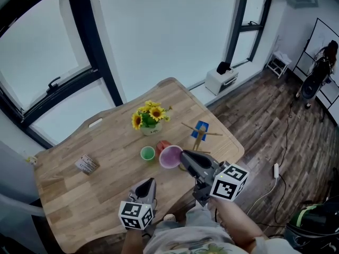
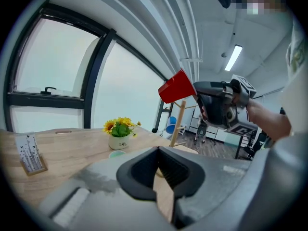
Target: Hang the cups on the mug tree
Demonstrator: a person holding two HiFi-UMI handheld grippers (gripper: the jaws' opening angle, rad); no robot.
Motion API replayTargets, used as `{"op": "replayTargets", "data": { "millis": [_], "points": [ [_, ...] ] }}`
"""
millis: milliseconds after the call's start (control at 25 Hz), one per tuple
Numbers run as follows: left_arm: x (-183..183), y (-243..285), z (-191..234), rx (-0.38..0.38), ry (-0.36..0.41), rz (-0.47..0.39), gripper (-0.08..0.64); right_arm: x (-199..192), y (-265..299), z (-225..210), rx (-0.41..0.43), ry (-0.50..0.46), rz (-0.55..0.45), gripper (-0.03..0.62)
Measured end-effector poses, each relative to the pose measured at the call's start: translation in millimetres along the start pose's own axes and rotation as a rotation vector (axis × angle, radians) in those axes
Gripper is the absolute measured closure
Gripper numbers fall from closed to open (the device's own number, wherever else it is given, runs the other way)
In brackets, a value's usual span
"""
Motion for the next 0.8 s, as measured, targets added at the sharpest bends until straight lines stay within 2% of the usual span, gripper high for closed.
{"op": "replayTargets", "data": {
  "millis": [280,520,800],
  "points": [
    [13.7,12.6,-6.8,-0.007,0.024,-0.012,0.558,33.5,-7.6,-9.9,-0.011,-0.077,-0.072,0.575],
    [17.4,20.2,-12.7,-0.006,0.032,-0.014,0.558,59.8,-19.8,-20.2,-0.068,-0.175,-0.145,0.575],
    [20.0,27.3,-17.4,0.000,0.038,-0.013,0.558,84.2,-32.8,-37.1,-0.109,-0.220,-0.197,0.575]
  ]
}}
Point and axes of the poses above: the fingertips, and each gripper's own axes: y forward along the fingers, z to its left, x out of its top, the point moved 7 cm from there along -y, backward along the fingers, and after that the axes turned 7 degrees about -y, right-handed, at the moved point
